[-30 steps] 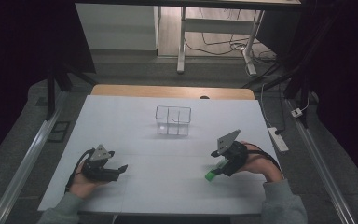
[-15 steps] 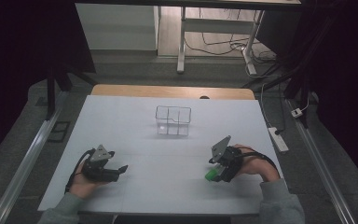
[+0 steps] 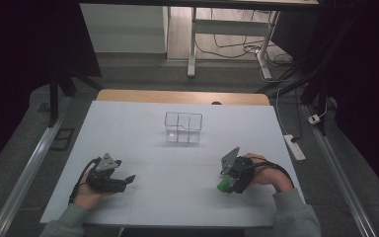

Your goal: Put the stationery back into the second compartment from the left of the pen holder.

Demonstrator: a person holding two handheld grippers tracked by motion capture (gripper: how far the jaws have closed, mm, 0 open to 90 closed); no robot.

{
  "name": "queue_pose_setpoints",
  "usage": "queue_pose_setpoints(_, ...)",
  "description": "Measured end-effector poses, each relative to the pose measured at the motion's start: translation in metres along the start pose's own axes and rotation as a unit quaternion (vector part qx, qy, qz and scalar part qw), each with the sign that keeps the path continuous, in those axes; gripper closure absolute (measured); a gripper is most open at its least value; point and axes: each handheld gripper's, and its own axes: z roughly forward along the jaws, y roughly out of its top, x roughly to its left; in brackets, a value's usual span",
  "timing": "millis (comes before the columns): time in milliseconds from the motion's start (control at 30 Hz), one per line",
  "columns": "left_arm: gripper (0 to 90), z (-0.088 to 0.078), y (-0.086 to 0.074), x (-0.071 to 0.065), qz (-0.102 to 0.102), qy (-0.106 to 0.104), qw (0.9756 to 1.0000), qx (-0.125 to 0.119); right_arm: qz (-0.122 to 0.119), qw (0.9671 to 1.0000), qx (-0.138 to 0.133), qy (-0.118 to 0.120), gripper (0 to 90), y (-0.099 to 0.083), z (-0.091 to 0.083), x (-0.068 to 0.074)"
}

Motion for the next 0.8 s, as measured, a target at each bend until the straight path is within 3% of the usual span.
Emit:
queue_pose_setpoints(633, 21.8, 0.0006, 0.0, -0.0006, 0.002, 0.0, 1.0, 0.003, -0.028, 0.9995, 0.0, 0.017, 46.7, -0.0017, 0.0024, -0.0018)
queue_pose_setpoints(800, 21.7, 0.0008, -0.0001, -0.0007, 0.002, 0.0, 1.0, 0.003, -0.039, 0.9989, -0.005, 0.025, 56.9, -0.0024, 0.0016, -0.0005)
